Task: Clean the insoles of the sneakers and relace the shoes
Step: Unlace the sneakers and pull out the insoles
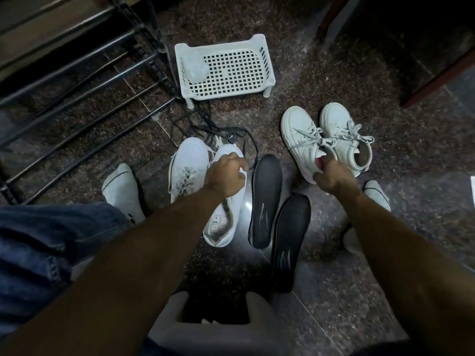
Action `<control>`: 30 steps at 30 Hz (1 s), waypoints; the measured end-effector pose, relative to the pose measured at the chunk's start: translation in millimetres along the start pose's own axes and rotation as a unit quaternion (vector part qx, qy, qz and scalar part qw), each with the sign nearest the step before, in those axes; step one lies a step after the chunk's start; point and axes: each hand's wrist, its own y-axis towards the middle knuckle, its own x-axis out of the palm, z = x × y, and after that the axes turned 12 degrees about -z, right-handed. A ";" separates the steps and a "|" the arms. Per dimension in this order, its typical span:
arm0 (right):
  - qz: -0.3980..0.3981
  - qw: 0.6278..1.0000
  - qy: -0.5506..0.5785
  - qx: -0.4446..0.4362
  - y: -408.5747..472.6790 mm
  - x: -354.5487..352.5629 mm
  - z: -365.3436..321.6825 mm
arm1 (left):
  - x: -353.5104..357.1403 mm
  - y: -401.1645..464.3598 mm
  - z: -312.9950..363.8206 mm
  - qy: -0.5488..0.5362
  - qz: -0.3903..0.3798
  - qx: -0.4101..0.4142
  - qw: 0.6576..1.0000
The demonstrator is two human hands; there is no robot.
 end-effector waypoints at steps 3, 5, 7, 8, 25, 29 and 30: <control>-0.052 0.998 0.003 -0.020 6.8 6.4 0.6 | 4.5 7.5 8.1 0.015 -0.015 0.013 1.000; -0.066 0.996 0.049 -0.030 6.5 13.4 -8.6 | 6.4 11.6 10.6 0.021 -0.015 0.020 0.999; -0.095 0.987 0.110 -0.074 4.7 25.4 -21.0 | 9.1 14.9 13.3 0.018 -0.022 0.017 0.999; -0.103 0.981 0.132 -0.094 1.4 31.5 -27.6 | 10.7 16.7 15.0 0.008 -0.023 0.015 1.000; 0.082 0.959 0.267 0.034 -12.3 41.5 -5.4 | 40.7 83.8 80.5 -0.122 -0.134 -0.003 0.983; 0.026 0.982 0.172 0.067 0.9 40.9 -5.7 | 47.0 103.8 92.4 -0.103 -0.162 -0.005 0.981; 0.038 0.983 0.165 0.067 1.4 41.0 -6.2 | 47.0 105.6 95.0 -0.085 -0.164 -0.006 0.983</control>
